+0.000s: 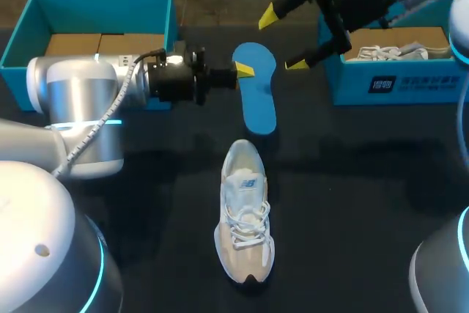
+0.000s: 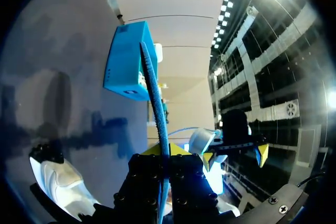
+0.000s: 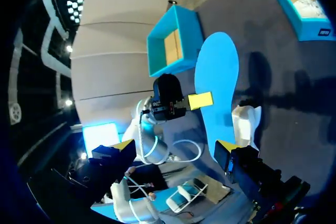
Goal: Take the shoe out of the shoebox, open the shoe tongue, remove and reinsert the insole, then place the shoe into the shoebox
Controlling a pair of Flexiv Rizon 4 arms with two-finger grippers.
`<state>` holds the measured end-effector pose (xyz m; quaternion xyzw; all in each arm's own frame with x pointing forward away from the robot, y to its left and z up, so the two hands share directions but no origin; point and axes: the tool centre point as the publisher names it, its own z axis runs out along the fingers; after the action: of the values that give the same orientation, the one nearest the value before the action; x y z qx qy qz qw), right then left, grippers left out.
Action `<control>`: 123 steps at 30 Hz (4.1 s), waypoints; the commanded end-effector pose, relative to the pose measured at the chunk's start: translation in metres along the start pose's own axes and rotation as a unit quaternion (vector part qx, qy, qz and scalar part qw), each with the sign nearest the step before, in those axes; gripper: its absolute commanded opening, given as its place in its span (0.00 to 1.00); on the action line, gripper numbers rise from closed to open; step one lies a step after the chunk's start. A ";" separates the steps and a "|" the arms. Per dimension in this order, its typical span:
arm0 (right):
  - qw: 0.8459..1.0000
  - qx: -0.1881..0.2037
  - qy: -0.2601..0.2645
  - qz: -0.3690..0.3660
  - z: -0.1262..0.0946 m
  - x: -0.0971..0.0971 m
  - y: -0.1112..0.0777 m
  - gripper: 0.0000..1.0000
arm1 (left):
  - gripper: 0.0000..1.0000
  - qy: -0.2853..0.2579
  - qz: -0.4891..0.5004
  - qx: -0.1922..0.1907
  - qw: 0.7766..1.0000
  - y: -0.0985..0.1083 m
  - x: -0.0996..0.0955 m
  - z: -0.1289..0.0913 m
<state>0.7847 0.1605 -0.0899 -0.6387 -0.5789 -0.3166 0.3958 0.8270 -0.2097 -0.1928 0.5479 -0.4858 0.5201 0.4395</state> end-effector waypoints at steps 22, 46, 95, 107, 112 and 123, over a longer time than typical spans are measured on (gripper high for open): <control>0.970 0.002 0.245 -0.008 0.004 -0.022 0.007 1.00 | 0.00 0.100 0.242 0.031 0.965 -0.034 0.035 -0.038; 0.969 0.001 0.247 -0.008 0.002 -0.022 0.006 1.00 | 0.00 0.145 0.793 0.015 0.591 -0.033 0.067 -0.066; 0.969 0.001 0.247 -0.008 0.002 -0.022 0.006 1.00 | 0.00 0.131 0.958 -0.018 0.253 -0.026 0.064 -0.063; 0.970 0.015 0.242 -0.002 0.005 -0.019 0.006 1.00 | 0.00 0.146 0.985 0.023 0.091 -0.024 0.067 -0.043; 0.970 0.022 0.242 0.000 0.015 -0.015 0.003 1.00 | 0.00 0.137 0.989 0.033 0.045 -0.024 0.065 -0.036; 0.976 0.048 0.211 -0.032 0.035 -0.001 0.001 0.62 | 0.00 0.130 0.991 0.032 0.015 -0.026 0.056 -0.023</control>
<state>0.7752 0.1833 -0.1088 -0.5205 -0.5105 -0.4367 0.5270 0.8476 -0.1835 -0.1334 -0.5261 -0.4791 0.5322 -0.4588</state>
